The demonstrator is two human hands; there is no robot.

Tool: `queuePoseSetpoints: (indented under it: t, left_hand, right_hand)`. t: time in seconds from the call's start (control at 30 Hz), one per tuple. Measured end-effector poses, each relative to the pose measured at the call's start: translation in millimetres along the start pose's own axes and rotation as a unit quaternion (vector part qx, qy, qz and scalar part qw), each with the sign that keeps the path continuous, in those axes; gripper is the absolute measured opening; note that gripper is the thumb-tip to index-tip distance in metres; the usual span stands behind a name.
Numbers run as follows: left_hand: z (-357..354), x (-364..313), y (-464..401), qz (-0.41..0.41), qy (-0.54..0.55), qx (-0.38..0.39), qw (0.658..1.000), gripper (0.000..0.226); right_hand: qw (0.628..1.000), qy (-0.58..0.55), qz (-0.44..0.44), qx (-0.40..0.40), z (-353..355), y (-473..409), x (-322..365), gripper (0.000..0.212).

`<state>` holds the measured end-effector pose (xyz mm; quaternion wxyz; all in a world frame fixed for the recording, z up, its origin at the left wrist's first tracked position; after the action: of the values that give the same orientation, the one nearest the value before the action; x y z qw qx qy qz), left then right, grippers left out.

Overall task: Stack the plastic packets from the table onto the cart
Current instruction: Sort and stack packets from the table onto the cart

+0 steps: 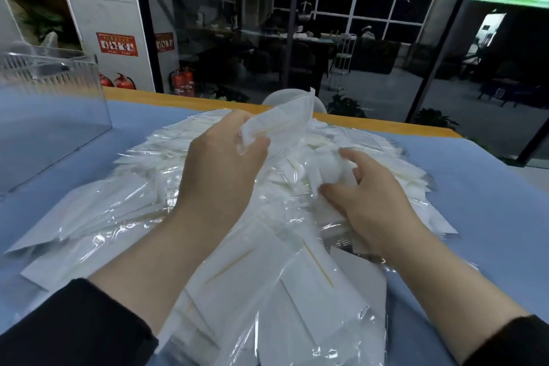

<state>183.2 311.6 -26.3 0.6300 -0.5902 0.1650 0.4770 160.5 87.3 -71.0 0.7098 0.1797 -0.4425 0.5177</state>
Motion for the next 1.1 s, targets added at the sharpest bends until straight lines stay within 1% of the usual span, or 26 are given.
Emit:
queuePoseSetpoints:
  t: [0.07, 0.1, 0.13, 0.23, 0.27, 0.3, 0.43, 0.5, 0.6, 0.67, 0.73, 0.87, 0.93, 1.0, 1.03, 1.07, 1.1]
  left_hand:
    - [5, 0, -1, 0.004, 0.016, -0.014, 1.0, 0.003]
    - [8, 1, -2, 0.011, 0.026, -0.025, 0.999, 0.003]
    - [10, 2, -3, 0.018, 0.032, -0.035, 0.999, 0.002]
    - [15, 5, -6, 0.035, 0.042, -0.057, 0.997, 0.009]
    - [15, 6, -6, 0.04, 0.049, -0.062, 0.996, 0.011]
    - [16, 5, -6, 0.044, 0.054, -0.065, 0.995, 0.014]
    - [16, 2, -4, 0.042, 0.059, -0.063, 0.995, 0.015]
    - [16, 1, -4, 0.041, 0.059, -0.061, 0.996, 0.015]
    - [12, 3, -4, 0.05, 0.049, -0.048, 0.996, 0.014]
    - [9, 4, -4, 0.056, 0.043, -0.032, 0.997, 0.013]
    - [2, 6, -1, 0.072, 0.052, 0.003, 0.996, 0.015]
    - [-17, 9, 11, 0.126, 0.119, 0.086, 0.981, 0.017]
    - [-24, 9, 15, 0.131, 0.134, 0.105, 0.977, 0.019]
    - [-22, 9, 14, 0.125, 0.128, 0.088, 0.98, 0.022]
    - [-18, 11, 11, 0.117, 0.113, 0.069, 0.984, 0.023]
    - [-14, 13, 8, 0.111, 0.096, 0.051, 0.988, 0.025]
    - [-10, 15, 4, 0.11, 0.088, 0.037, 0.989, 0.025]
  right_hand:
    - [0.999, -0.026, -0.017, -0.017, 14, -2, -1, 0.073]
    - [0.999, -0.032, -0.028, -0.016, 21, -2, -2, 0.073]
    - [0.999, -0.035, -0.034, -0.011, 28, -1, -2, 0.068]
    - [0.999, -0.031, -0.02, 0.018, 49, -4, 1, 0.022]
    - [0.999, -0.04, -0.015, 0.026, 55, -4, 2, 0.014]
    - [0.998, -0.048, -0.003, 0.036, 61, -4, 4, 0.011]
    - [0.991, -0.039, 0.077, 0.1, 78, 4, 19, 0.02]
    - [0.987, 0.015, 0.096, 0.127, 78, 6, 15, 0.02]
    - [0.975, 0.138, 0.109, 0.138, 67, 2, 0, 0.007]
    - [0.969, 0.172, 0.11, 0.142, 57, 2, -6, 0.016]
    - [0.972, 0.154, 0.111, 0.14, 50, 3, -6, 0.019]
    - [0.972, 0.138, 0.132, 0.136, 37, 8, -2, 0.02]
    - [0.971, 0.141, 0.143, 0.126, 31, 9, 0, 0.017]
    - [0.969, 0.139, 0.164, 0.123, 31, 10, 5, 0.009]
    - [0.967, 0.133, 0.177, 0.123, 36, 11, 8, 0.013]
    - [0.967, 0.126, 0.186, 0.12, 43, 12, 13, 0.021]
    - [0.968, 0.111, 0.189, 0.121, 51, 13, 17, 0.023]
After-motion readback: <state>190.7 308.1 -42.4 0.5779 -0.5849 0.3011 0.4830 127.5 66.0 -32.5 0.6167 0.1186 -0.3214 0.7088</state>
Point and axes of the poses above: each hand's wrist, its own y-axis away from the middle knuckle, its own z-axis out of the back of the hand, x = y × z, the point moved 8 cm from there along -y, towards the middle knuckle, and after that the axes turned 7 degrees about -x, right-handed, at the moved point
